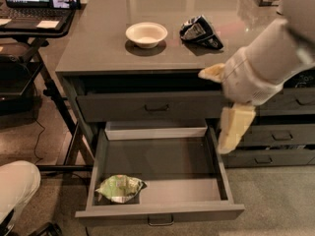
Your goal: Pick green jalapeno chip bag from middle drawer and place on counter
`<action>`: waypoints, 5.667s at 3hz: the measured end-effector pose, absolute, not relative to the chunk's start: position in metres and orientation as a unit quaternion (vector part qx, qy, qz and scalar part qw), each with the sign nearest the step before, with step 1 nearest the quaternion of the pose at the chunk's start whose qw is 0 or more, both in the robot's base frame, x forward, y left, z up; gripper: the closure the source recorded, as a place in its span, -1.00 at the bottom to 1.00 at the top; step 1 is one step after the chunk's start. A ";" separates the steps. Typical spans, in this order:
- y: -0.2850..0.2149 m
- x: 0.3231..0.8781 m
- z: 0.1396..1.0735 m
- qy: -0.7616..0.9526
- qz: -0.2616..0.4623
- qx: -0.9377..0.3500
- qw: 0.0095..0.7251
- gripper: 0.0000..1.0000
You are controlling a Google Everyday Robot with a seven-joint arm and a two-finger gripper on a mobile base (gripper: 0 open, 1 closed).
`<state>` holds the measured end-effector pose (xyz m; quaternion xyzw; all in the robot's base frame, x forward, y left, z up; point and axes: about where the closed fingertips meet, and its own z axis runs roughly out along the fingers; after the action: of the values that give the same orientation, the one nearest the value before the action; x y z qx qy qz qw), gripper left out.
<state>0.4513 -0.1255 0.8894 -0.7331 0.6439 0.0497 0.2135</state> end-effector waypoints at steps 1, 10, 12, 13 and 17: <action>-0.069 0.445 0.843 0.572 0.101 -0.776 0.247 -1.00; 0.156 0.496 0.510 0.377 0.185 -0.847 0.327 -1.00; 0.167 0.507 0.476 0.389 0.161 -0.856 0.299 -1.00; 0.161 0.511 0.462 0.406 0.146 -0.863 0.261 -1.00; 0.155 0.522 0.423 0.467 0.149 -0.846 0.207 -1.00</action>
Offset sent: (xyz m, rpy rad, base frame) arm -0.0050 0.1548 -0.1529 0.2848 -0.0693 0.4481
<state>0.5218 0.1545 0.4232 -0.8464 0.4674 0.1495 0.2070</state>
